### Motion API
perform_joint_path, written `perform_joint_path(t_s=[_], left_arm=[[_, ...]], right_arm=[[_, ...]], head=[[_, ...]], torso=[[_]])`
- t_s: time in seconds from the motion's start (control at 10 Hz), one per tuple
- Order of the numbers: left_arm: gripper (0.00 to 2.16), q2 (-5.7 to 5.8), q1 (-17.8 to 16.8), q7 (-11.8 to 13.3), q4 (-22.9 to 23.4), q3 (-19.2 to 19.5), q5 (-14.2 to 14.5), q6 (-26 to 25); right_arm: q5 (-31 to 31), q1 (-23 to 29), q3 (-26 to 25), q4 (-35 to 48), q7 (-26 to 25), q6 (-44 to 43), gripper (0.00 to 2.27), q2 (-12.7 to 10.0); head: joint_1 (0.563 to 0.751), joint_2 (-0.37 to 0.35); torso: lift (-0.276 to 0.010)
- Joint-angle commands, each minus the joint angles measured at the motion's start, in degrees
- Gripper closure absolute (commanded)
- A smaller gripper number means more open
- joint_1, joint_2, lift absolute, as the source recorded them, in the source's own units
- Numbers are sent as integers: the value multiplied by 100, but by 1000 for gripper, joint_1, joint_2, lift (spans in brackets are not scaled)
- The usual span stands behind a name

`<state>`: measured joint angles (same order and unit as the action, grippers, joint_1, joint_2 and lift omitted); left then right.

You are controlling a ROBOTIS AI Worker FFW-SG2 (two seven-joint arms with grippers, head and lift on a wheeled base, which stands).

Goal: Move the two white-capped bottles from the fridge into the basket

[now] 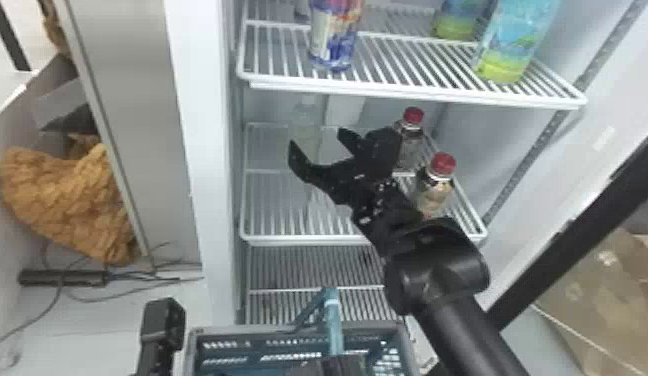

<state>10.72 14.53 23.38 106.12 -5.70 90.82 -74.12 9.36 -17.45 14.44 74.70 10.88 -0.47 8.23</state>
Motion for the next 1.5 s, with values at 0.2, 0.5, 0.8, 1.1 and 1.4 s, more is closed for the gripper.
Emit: perform_joint_path(t_s=[0.2, 0.5, 0.8, 1.1, 1.4], left_arm=[[1118, 0, -75, 0, -58, -70, 24, 16], [1118, -9, -131, 0, -142, -173, 150, 114], [1118, -9, -201, 0, -171, -218, 150, 114], [1118, -9, -215, 0, -199, -241, 150, 114], [1118, 0, -229, 0, -213, -253, 150, 114]], right_arm=[[138, -520, 361, -671, -68, -122, 122, 12], [390, -745, 555, -994, -121, -122, 121, 4], [390, -984, 669, -1234, -182, -136, 134, 4], [618, -1068, 738, -1430, -218, -94, 691, 12], [778, -1139, 864, -1473, -209, -94, 814, 39]], head=[[695, -190], [695, -176], [695, -172], [695, -174], [695, -173]], torso=[[-260], [-260], [-260], [-260], [-260]])
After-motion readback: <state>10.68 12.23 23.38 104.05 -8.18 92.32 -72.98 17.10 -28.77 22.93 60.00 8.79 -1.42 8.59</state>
